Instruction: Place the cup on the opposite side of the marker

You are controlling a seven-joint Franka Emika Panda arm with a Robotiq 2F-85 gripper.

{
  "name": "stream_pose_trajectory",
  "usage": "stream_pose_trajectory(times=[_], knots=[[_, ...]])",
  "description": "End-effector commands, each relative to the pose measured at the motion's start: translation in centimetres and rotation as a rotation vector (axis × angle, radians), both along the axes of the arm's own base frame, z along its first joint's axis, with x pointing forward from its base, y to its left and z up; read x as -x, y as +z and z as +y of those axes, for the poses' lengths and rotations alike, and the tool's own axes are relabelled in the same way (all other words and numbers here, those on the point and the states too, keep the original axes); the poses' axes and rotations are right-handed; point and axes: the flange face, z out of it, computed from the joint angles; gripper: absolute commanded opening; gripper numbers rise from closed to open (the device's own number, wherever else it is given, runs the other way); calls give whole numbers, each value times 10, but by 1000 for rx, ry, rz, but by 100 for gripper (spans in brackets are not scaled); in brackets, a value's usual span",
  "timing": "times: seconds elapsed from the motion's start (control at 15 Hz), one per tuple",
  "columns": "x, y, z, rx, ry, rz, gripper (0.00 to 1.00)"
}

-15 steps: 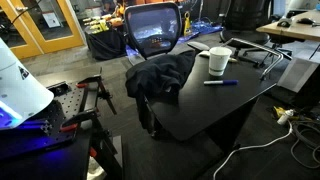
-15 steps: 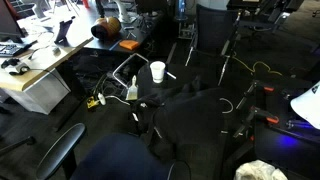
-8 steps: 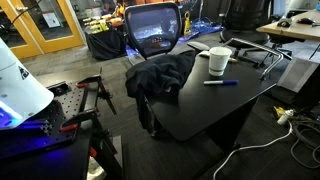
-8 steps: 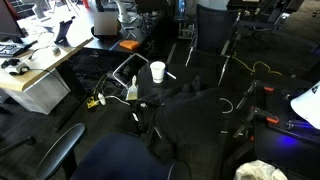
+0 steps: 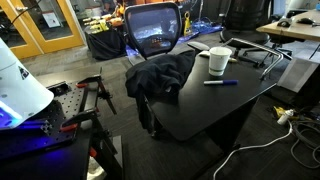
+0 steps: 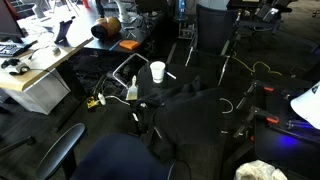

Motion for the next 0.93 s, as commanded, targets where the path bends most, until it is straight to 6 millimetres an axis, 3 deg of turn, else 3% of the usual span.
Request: stream_pose_trajectory(times=[0.0,0.47,0.87], knots=[[-50,-2,21,16,-30,-33,100],[-155,-28,52,53,-162,-121,100],[-233,-49,55,62,-316,-77,100]])
